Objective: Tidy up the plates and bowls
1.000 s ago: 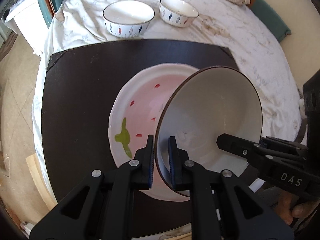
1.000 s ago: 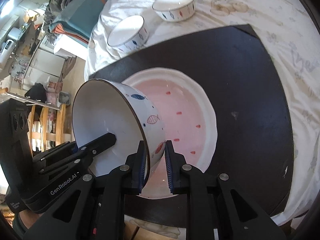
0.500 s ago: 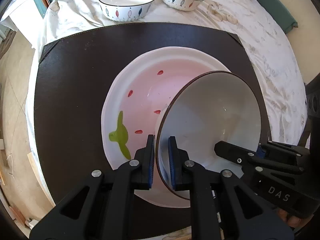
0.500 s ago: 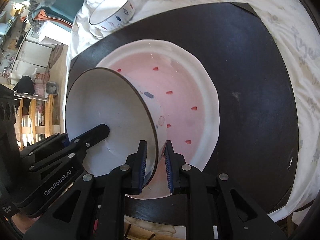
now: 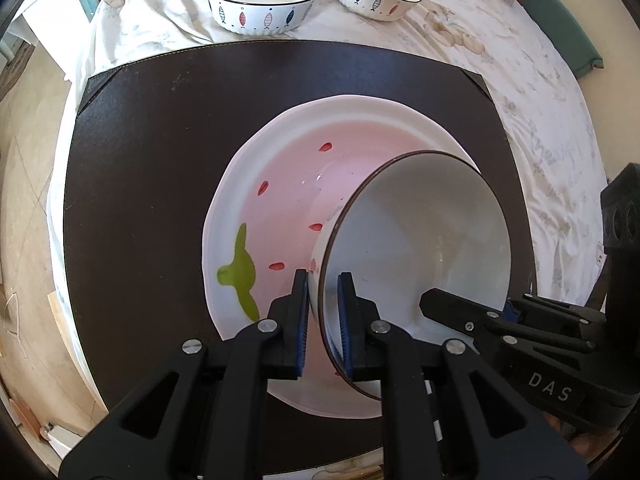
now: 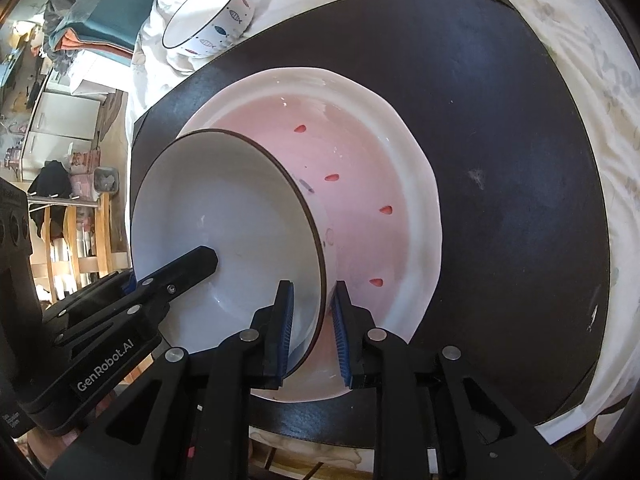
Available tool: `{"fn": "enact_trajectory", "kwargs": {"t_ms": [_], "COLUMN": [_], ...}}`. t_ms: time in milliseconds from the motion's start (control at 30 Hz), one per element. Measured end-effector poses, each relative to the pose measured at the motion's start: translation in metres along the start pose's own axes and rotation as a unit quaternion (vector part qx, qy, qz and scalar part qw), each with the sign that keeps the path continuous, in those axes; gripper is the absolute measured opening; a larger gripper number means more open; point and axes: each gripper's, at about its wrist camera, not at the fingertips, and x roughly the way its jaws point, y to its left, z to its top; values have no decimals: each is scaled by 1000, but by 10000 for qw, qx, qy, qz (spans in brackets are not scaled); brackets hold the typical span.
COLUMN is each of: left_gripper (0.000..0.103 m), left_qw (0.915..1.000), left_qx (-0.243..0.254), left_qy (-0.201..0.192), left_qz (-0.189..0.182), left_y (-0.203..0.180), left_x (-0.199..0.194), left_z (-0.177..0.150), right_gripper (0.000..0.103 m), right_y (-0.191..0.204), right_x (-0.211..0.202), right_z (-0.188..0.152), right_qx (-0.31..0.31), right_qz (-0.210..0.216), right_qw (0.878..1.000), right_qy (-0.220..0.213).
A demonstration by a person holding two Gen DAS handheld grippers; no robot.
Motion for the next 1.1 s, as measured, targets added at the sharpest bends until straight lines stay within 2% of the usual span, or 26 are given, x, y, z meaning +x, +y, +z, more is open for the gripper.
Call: {"fn": "enact_trajectory", "kwargs": {"t_ms": [267, 500, 700, 733, 767, 800, 833, 967, 1000, 1100], "left_gripper": [13, 13, 14, 19, 25, 38, 46, 52, 56, 60], "left_qw": [10000, 9998, 9991, 9989, 9987, 9985, 9980, 9959, 9954, 9932], "left_qx": [10, 44, 96, 105, 106, 94, 77, 84, 75, 22], "left_qy": [-33, -215, -414, -448, -481, -526, -612, -882, -934, -1127], "left_qz": [-11, 25, 59, 76, 107, 134, 171, 175, 186, 293], "left_y": [1, 0, -3, -3, -3, -3, -3, -3, -2, 2], "left_x": [-2, -9, -15, -17, -18, -20, -23, -36, -40, -49], "left_z": [0, 3, 5, 5, 6, 5, 5, 4, 3, 1], "right_gripper": [24, 26, 28, 35, 58, 67, 73, 73, 73, 73], "right_y": [1, 0, -4, -4, -4, -3, -2, -1, -1, -3], "right_x": [-3, -7, -21, -25, -29, -33, -39, -52, -54, -61], "right_z": [2, 4, 5, 4, 4, 4, 3, 4, 4, 3], "right_qx": [-62, -90, -21, -26, -45, -55, -86, -161, -141, -71], "right_qz": [-3, 22, 97, 43, -21, -104, -185, -245, -224, -96], "right_qw": [9999, 9998, 9989, 9986, 9979, 9969, 9954, 9919, 9913, 9900], "right_qy": [-99, -172, -455, -530, -648, -772, -933, -1234, -1287, -1406]}}
